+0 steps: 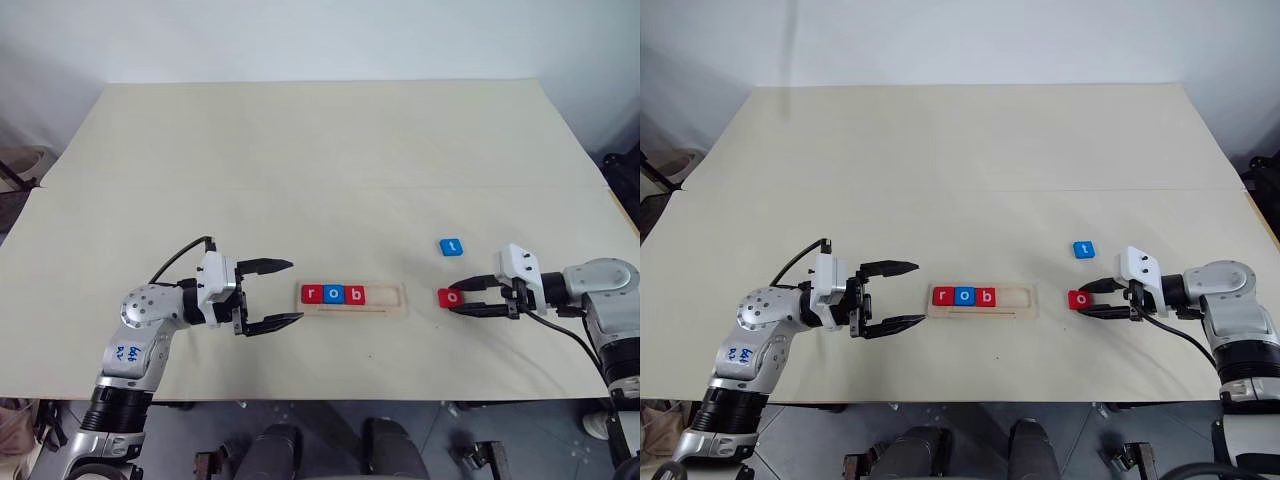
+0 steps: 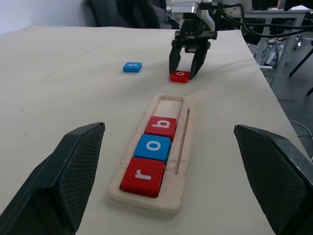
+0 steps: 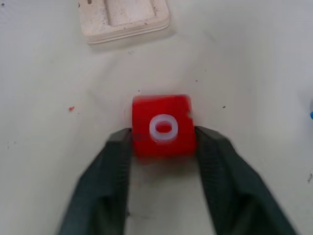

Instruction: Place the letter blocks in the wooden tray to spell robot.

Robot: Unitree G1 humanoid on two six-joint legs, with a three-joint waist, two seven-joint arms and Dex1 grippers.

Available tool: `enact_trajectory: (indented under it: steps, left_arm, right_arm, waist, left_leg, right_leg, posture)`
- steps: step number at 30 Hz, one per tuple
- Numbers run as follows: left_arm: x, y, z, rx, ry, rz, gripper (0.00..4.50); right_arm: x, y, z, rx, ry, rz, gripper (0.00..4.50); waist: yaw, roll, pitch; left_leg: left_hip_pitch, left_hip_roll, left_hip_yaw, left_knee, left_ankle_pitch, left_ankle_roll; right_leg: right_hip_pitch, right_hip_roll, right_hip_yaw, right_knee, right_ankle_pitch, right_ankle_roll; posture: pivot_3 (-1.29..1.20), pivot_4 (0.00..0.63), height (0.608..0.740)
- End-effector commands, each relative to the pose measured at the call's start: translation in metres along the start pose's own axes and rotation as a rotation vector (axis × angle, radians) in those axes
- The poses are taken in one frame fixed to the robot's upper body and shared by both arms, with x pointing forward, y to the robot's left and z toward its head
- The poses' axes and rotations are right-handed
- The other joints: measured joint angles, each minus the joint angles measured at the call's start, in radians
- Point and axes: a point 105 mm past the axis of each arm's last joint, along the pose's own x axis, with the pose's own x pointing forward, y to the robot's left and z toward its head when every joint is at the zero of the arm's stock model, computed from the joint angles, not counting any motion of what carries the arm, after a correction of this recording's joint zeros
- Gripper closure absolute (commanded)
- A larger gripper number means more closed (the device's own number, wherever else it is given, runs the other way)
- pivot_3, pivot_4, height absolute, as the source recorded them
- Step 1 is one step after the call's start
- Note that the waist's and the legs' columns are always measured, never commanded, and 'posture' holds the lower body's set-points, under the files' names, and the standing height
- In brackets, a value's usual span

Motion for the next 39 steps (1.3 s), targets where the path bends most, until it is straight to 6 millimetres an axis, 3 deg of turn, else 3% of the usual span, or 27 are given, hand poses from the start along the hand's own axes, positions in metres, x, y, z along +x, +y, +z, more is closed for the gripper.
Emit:
enact_trajectory:
  steps: [1,5,8,17,37,39]
  left_arm:
    - [-0.001,-0.001,0.012,0.043,-0.022,0.001,0.00]
    - [-0.002,0.000,0.010,0.041,-0.017,0.006,0.00]
    - [-0.002,0.001,0.009,0.043,-0.017,0.009,0.00]
    - [-0.003,0.000,0.009,0.046,-0.015,0.021,0.00]
    - [-0.005,0.000,0.010,0.052,-0.015,0.045,0.00]
    - [-0.004,0.000,0.010,0.052,-0.015,0.045,0.00]
  right_arm:
    - [0.002,0.002,0.013,-0.031,-0.029,0.048,3.05]
    - [0.008,-0.001,0.044,-0.076,-0.064,0.076,3.05]
    - [0.025,0.000,0.068,-0.090,-0.071,0.106,3.05]
    - [0.063,0.002,0.095,-0.095,-0.043,0.125,3.05]
    - [0.079,0.015,0.088,-0.114,-0.004,0.167,3.05]
    - [0.080,0.014,0.087,-0.103,0.000,0.161,2.32]
  waist:
    - [0.000,0.000,0.000]
    - [-0.003,0.000,0.000]
    - [-0.004,0.000,0.000]
    - [0.006,0.000,0.000]
    - [0.000,0.000,0.000]
    - [0.000,0.000,0.000]
  left_leg:
    - [0.000,0.000,0.000,0.000,0.000,0.000]
    - [0.000,0.000,0.000,0.000,0.000,0.000]
    - [0.000,0.001,0.000,0.000,0.000,-0.001]
    - [-0.002,-0.002,-0.002,0.001,0.000,-0.001]
    - [-0.002,-0.001,-0.003,0.000,0.000,-0.001]
    - [-0.002,-0.001,-0.003,0.000,0.000,-0.001]
  right_leg:
    - [0.000,0.000,0.000,0.000,0.000,0.000]
    - [-0.001,0.000,0.000,0.000,0.000,0.000]
    - [-0.001,0.000,0.000,0.001,0.000,0.000]
    - [-0.002,-0.002,-0.001,0.000,0.000,0.000]
    - [-0.002,-0.001,-0.002,0.001,0.000,0.000]
    - [-0.002,-0.001,-0.002,0.001,0.000,0.000]
  posture:
    - [0.00,0.150,0.740]
    - [0.00,0.150,0.740]
    - [0.00,0.150,0.740]
    - [0.00,0.150,0.740]
    - [0.00,0.150,0.740]
    - [0.00,0.150,0.740]
